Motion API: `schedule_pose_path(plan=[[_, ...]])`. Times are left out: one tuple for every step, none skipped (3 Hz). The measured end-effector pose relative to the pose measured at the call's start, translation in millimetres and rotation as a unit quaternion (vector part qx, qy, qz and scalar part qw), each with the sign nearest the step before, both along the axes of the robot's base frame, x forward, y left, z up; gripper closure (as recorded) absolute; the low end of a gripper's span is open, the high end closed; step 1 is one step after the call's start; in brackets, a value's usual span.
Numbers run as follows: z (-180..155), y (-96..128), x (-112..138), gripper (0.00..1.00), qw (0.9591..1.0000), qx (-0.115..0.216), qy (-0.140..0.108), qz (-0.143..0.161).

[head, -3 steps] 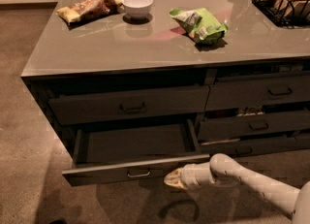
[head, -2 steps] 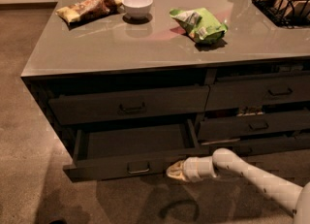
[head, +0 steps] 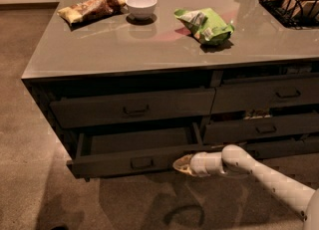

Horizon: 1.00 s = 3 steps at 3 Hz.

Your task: Close middle drawer

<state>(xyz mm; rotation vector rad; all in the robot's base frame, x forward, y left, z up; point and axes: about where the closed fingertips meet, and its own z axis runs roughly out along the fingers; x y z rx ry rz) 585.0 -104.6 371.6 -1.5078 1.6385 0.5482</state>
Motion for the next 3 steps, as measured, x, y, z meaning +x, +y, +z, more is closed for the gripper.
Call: schedule_pose_path(plan=[[0.0,0.0,0.0,1.0,1.0,0.0,0.0,0.0],[-1.5,4.7,3.6,1.0,1.0,-0.006,-0.001,-0.002],[-3.8,9.5,24.8,1.0,0.9995,-0.005,-0.019,-0.022]])
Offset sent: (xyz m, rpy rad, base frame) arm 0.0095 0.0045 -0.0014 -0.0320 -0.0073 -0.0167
